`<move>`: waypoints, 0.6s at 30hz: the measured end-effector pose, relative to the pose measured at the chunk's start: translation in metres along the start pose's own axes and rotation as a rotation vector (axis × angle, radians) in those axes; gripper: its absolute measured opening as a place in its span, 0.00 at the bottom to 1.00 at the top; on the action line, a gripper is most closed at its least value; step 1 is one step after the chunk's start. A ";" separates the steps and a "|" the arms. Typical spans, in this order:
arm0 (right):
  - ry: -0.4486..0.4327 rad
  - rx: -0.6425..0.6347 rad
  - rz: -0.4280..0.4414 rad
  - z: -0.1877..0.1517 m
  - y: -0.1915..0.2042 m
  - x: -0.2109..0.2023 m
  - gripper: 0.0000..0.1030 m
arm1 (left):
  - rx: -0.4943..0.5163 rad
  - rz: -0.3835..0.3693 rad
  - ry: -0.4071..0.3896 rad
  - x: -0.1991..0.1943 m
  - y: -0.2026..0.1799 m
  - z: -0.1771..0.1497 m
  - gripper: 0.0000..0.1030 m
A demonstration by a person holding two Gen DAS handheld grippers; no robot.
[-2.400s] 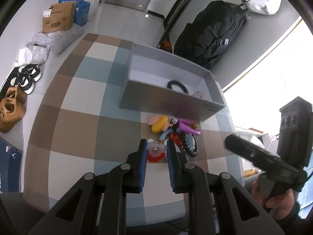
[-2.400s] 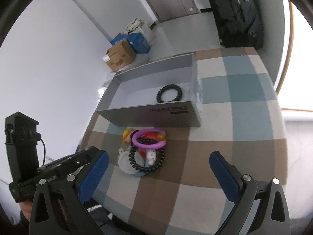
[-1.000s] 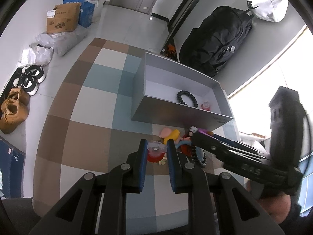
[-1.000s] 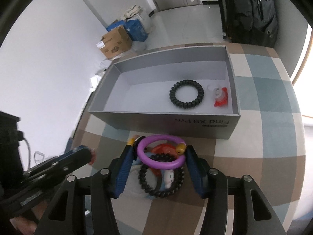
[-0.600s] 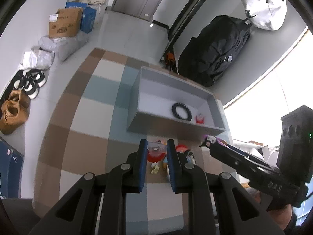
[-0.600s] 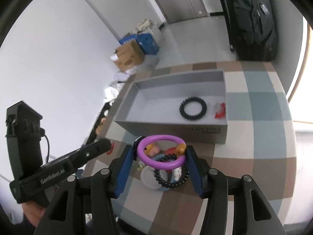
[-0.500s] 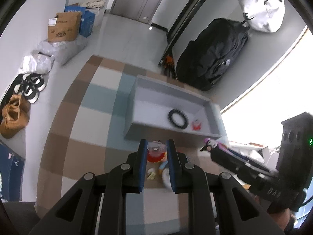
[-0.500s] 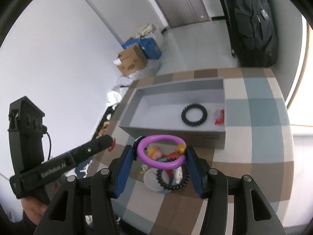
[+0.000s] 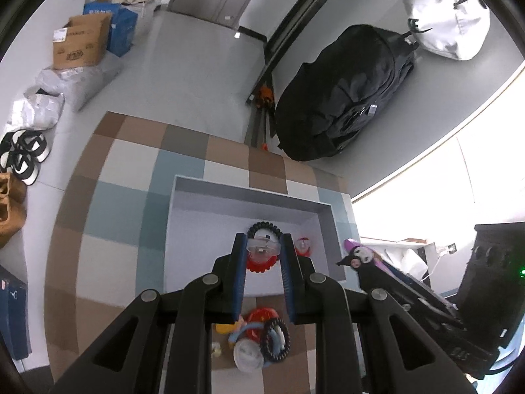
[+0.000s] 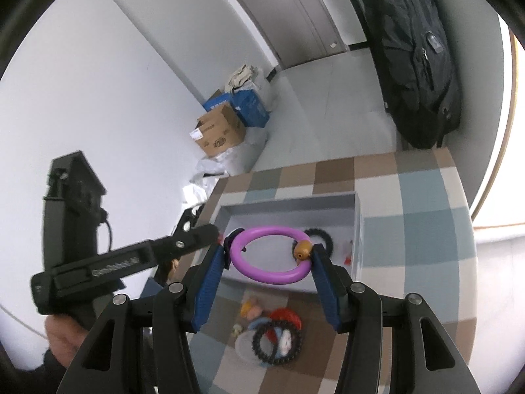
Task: Organize jewelry
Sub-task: 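Lower both held items into the grey box and open both tools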
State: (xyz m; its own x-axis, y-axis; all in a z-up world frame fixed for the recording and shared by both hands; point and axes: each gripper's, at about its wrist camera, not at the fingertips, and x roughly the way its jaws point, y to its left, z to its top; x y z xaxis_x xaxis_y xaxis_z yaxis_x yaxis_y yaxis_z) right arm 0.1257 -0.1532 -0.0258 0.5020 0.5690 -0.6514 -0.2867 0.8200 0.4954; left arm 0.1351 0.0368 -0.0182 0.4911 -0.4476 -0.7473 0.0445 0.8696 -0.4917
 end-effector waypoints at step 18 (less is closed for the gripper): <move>0.093 0.034 0.021 0.012 -0.021 0.045 0.52 | -0.064 -0.062 0.082 0.040 0.016 0.009 0.14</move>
State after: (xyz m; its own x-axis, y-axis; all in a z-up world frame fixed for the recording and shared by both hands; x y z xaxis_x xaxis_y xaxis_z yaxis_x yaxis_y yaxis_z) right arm 0.1642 -0.1461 -0.0585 0.4176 0.5903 -0.6908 -0.2674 0.8064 0.5274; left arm 0.1632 0.0348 -0.0521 0.4164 -0.5182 -0.7471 0.0159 0.8257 -0.5639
